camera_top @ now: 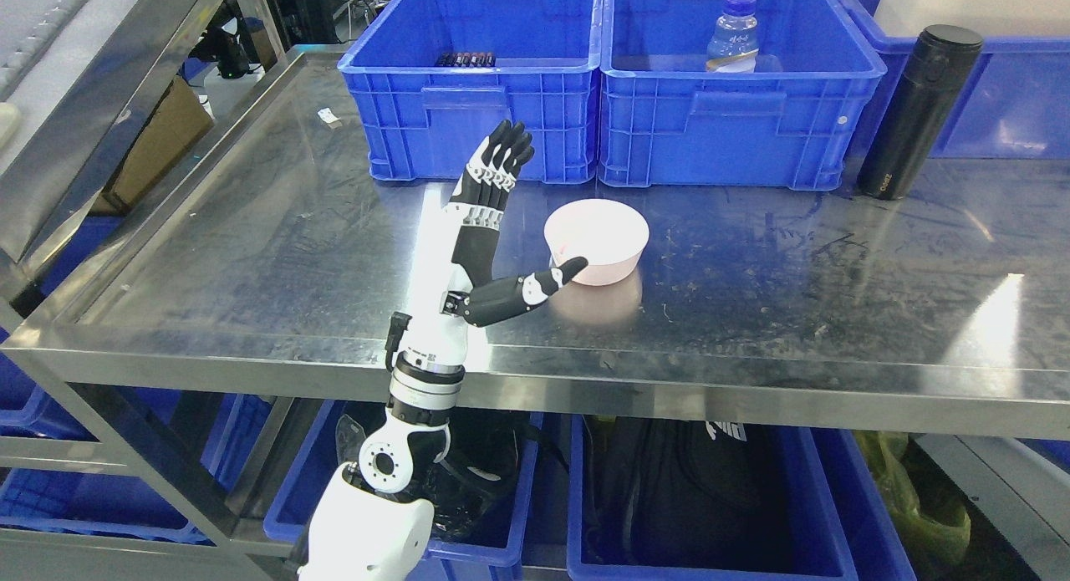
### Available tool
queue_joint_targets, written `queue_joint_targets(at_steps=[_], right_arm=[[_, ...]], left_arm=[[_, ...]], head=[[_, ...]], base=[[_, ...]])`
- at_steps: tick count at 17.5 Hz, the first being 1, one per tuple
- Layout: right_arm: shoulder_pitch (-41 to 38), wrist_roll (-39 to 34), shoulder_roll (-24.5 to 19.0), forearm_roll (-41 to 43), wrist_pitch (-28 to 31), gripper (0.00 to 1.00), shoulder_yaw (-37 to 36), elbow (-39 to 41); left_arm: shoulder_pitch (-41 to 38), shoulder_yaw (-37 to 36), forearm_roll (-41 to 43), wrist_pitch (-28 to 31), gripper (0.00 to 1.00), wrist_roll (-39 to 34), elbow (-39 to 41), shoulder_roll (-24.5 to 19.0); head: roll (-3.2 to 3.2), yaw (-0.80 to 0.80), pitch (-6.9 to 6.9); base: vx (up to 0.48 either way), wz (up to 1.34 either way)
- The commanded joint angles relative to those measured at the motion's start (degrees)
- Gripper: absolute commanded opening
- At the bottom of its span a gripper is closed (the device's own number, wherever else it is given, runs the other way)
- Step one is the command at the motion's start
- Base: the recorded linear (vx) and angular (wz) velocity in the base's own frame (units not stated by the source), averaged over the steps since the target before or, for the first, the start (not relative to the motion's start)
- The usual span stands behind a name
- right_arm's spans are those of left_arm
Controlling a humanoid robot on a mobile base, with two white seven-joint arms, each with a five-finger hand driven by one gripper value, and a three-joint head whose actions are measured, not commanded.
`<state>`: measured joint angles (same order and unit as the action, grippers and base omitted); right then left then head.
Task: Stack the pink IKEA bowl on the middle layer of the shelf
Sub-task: 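Reach the left hand toward the pink bowl on the steel shelf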
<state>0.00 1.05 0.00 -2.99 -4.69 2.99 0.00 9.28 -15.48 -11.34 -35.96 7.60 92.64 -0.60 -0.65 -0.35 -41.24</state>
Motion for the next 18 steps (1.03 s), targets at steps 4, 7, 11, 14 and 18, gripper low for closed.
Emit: queue_joint_targets(at_steps=[4, 7, 11, 14, 18], right_arm=[[-0.2, 0.0, 1.0, 0.0, 0.0, 1.0, 0.0, 1.0], [-0.3, 0.0, 1.0, 0.0, 0.0, 1.0, 0.0, 1.0], [-0.3, 0.0, 1.0, 0.0, 0.0, 1.0, 0.0, 1.0], [-0.3, 0.0, 1.0, 0.0, 0.0, 1.0, 0.0, 1.0], [-0.3, 0.0, 1.0, 0.0, 0.0, 1.0, 0.0, 1.0]], left_arm=[[8.1, 3.0, 6.8, 0.6, 0.99, 5.4, 0.0, -19.5], [9.3, 6.4, 13.8, 1.2, 0.99, 22.2, -0.2, -25.2], [11.1, 8.7, 19.9, 1.5, 0.96, 35.4, -0.3, -26.2], [13.4, 10.5, 19.9, 4.5, 0.95, 40.0, -0.3, -22.5], [19.2, 11.7, 23.1, 10.0, 0.94, 47.3, -0.5, -19.9]], head=[[0.0, 0.0, 0.0], [0.0, 0.0, 0.0], [0.0, 0.0, 0.0], [0.0, 0.0, 0.0], [0.0, 0.0, 0.0]], base=[[0.0, 0.0], [0.0, 0.0], [0.0, 0.0], [0.0, 0.0], [0.0, 0.0]])
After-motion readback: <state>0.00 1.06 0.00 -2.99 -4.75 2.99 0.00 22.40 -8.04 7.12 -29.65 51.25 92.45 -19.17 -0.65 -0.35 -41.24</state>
